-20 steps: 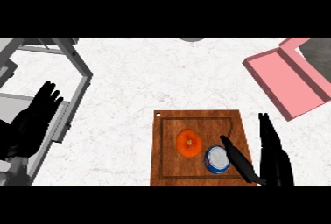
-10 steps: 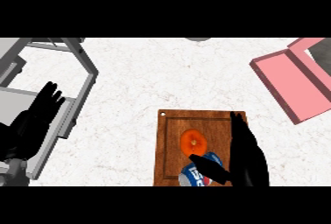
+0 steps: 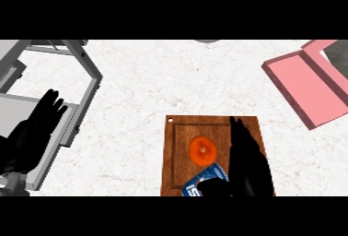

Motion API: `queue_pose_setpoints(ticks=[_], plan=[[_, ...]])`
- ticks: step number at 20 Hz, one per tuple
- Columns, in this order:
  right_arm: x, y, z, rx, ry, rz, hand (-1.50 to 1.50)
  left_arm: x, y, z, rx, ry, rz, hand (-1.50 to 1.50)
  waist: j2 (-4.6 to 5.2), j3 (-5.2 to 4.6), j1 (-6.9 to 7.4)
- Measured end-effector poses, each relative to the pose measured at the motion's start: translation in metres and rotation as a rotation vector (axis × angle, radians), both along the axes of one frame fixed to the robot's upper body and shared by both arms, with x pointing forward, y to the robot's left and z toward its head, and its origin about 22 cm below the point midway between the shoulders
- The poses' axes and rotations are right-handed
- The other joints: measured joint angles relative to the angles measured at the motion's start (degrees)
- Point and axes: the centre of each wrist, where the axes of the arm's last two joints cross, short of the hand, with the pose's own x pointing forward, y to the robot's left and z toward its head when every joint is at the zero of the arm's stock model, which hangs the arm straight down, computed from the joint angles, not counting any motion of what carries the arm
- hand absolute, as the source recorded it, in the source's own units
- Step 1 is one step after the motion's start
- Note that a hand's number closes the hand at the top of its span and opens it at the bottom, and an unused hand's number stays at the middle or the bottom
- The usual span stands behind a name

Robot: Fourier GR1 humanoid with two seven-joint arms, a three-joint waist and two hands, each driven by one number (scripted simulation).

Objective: Pick the squash from the cutting board and place it in the cardboard box

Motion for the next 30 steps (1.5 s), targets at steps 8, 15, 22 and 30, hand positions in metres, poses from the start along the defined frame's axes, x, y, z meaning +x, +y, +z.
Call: queue_pose_setpoints(ticks=[8, 15, 22, 30], plan=[[0.008, 0.007, 0.004, -0.013, 0.007, 0.031, -1.5, 0.001, 0.003, -0.002, -0.006, -0.003, 0.006, 0.0, 0.11, 0.08, -0.15], [0.022, 0.018, 0.004, -0.053, -0.004, 0.057, -1.5, -0.002, -0.003, 0.0, -0.007, -0.007, 0.002, 0.0, 0.12, 0.13, 0.09], [0.034, 0.022, -0.003, -0.08, 0.031, 0.068, -1.5, 0.002, -0.001, 0.003, -0.003, -0.006, 0.004, 0.0, 0.12, 0.1, -0.01], [0.048, 0.022, -0.013, -0.087, 0.086, 0.053, -1.5, -0.001, 0.0, 0.005, -0.006, -0.003, 0.001, 0.0, 0.09, 0.12, 0.06]])
